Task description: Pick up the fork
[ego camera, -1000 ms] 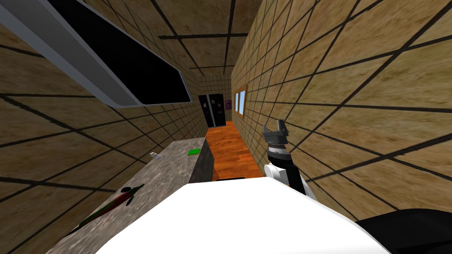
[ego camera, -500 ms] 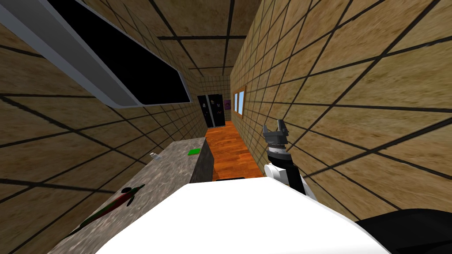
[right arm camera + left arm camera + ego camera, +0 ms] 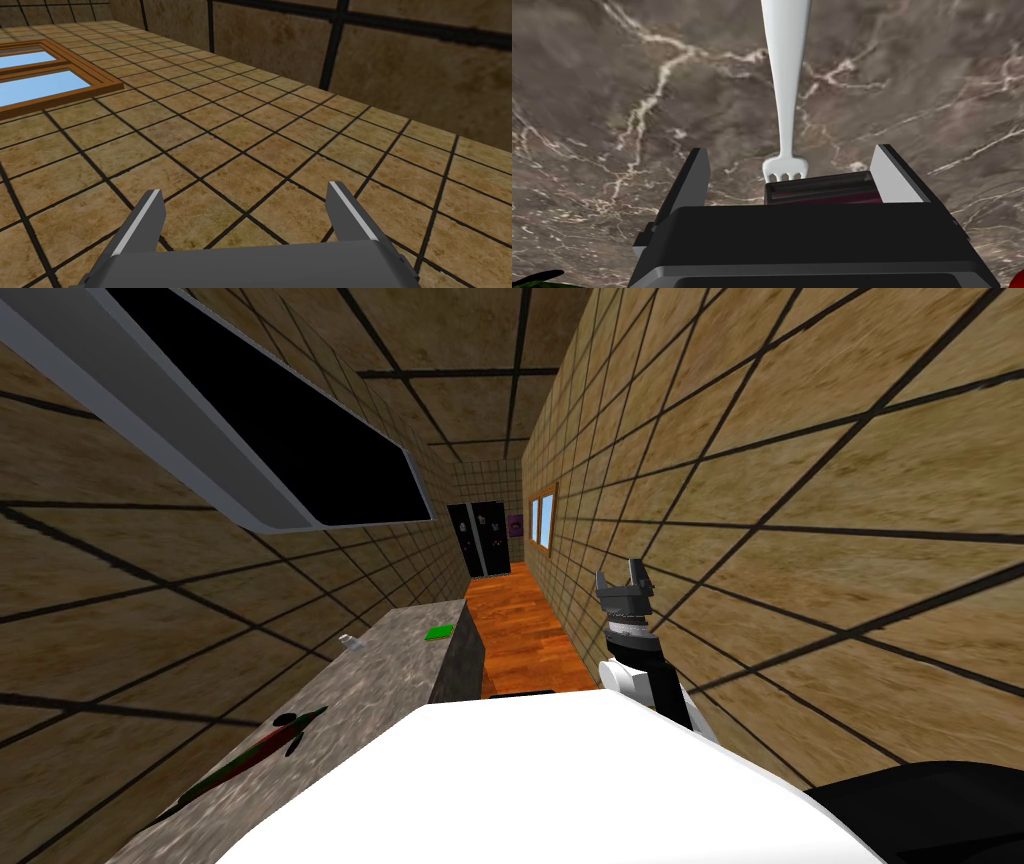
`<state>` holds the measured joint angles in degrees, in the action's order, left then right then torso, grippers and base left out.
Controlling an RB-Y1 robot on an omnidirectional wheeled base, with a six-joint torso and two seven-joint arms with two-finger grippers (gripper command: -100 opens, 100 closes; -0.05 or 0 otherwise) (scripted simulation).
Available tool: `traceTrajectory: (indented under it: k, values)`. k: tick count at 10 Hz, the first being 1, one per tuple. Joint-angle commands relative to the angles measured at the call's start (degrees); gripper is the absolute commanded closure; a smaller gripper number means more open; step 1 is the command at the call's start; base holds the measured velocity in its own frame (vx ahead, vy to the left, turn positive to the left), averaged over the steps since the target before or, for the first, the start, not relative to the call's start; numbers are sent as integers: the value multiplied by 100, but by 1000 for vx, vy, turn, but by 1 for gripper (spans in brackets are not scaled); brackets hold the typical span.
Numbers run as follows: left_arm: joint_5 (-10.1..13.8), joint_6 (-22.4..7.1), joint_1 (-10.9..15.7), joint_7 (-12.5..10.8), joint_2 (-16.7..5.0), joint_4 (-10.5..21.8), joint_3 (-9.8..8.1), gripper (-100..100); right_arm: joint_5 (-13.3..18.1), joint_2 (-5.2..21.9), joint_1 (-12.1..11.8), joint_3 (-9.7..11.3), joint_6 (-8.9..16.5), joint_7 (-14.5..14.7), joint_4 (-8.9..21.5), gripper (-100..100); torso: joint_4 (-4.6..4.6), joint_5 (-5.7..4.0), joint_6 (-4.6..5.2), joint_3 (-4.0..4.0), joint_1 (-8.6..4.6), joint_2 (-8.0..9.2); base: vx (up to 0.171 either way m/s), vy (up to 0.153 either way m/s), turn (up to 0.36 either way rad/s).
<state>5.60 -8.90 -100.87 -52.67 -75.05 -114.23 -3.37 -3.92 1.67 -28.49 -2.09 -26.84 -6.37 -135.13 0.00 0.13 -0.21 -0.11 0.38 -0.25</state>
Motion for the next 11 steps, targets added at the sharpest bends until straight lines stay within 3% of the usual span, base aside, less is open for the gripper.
traceTrajectory:
  k: [1,2,6,7,8,11]
  values:
    - [0,0,0,0,0,0,0,-100,0,0,0,0,0,0,0,0,0,0,0,0,0,0,0,0,0]
    - [0,-4,14,11,3,7,14,100,0,0,0,0,0,0,0,0,0,-1,0,0,1,1,0,0,0]
    - [1,-3,7,8,4,5,10,100,0,0,0,0,0,0,0,0,8,24,-1,10,30,13,0,0,0]
    - [1,-4,7,8,4,5,11,0,0,0,0,0,0,0,0,0,8,24,-1,11,32,14,0,0,0]
    - [-10,1,-165,-44,-26,-90,-131,100,0,0,0,0,0,0,0,0,8,23,-1,11,32,15,-7,6,-7]
    - [-39,9,-502,-145,-66,-275,-398,100,0,0,0,0,0,0,0,0,8,18,0,12,31,16,-9,10,-7]
